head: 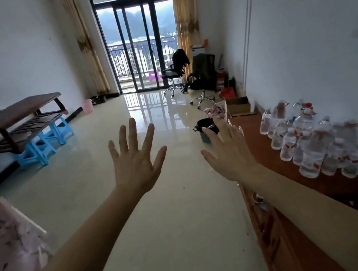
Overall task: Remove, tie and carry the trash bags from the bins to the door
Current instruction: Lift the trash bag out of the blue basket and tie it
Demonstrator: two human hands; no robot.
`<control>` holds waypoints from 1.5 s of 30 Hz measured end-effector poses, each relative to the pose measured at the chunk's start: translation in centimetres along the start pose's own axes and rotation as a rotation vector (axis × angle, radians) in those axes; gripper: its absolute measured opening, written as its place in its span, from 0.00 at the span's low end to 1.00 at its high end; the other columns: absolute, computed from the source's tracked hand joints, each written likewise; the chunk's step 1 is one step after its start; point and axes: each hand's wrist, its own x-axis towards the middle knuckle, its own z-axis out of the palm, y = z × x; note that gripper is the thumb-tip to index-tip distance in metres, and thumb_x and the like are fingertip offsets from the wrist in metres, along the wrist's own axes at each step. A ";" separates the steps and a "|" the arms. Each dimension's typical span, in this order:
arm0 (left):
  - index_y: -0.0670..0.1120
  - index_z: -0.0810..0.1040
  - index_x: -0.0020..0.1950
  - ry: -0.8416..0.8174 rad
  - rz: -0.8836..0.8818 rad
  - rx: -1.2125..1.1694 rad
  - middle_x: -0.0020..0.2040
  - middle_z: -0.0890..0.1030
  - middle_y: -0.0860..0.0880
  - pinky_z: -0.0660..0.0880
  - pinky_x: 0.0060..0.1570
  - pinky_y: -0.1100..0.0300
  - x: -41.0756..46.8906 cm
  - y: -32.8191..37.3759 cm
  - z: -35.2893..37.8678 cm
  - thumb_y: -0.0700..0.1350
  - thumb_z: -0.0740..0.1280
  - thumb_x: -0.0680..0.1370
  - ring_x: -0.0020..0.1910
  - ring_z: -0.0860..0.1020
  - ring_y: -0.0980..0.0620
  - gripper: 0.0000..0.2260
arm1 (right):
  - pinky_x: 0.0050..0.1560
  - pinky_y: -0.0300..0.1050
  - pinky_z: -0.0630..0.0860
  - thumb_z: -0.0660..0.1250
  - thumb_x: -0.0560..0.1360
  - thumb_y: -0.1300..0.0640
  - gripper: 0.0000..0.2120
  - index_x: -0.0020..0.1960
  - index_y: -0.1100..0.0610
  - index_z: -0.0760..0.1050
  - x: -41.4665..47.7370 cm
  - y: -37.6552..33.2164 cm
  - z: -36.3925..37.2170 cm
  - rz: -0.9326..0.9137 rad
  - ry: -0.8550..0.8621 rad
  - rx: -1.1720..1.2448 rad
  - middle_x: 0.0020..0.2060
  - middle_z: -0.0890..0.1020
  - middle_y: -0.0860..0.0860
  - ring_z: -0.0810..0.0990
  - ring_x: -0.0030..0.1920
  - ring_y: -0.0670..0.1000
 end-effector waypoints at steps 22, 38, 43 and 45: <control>0.55 0.44 0.81 -0.069 0.107 0.064 0.81 0.39 0.44 0.49 0.72 0.29 53.8 -1.4 34.1 0.71 0.41 0.77 0.80 0.41 0.39 0.36 | 0.75 0.67 0.42 0.43 0.77 0.28 0.36 0.80 0.43 0.46 50.0 23.9 26.6 0.167 -0.039 -0.122 0.80 0.41 0.55 0.42 0.80 0.61; 0.56 0.37 0.80 -0.195 0.219 -0.085 0.80 0.32 0.46 0.45 0.72 0.28 91.7 -5.3 60.2 0.80 0.42 0.71 0.79 0.36 0.40 0.45 | 0.74 0.66 0.33 0.46 0.74 0.24 0.41 0.78 0.40 0.32 84.3 36.2 46.6 0.308 -0.140 -0.144 0.78 0.31 0.52 0.31 0.78 0.60; 0.58 0.35 0.79 -0.251 0.336 -0.083 0.79 0.29 0.46 0.45 0.72 0.29 102.2 -1.8 68.4 0.79 0.39 0.71 0.79 0.34 0.40 0.43 | 0.73 0.64 0.29 0.46 0.74 0.23 0.42 0.78 0.40 0.31 90.6 43.5 52.0 0.406 -0.168 -0.137 0.77 0.28 0.52 0.28 0.76 0.59; 0.58 0.33 0.79 -0.282 0.358 -0.087 0.78 0.28 0.46 0.45 0.72 0.29 106.7 0.4 72.7 0.79 0.39 0.70 0.78 0.33 0.41 0.43 | 0.72 0.62 0.27 0.46 0.73 0.23 0.42 0.78 0.40 0.31 93.8 47.2 55.0 0.454 -0.174 -0.118 0.77 0.28 0.52 0.27 0.76 0.59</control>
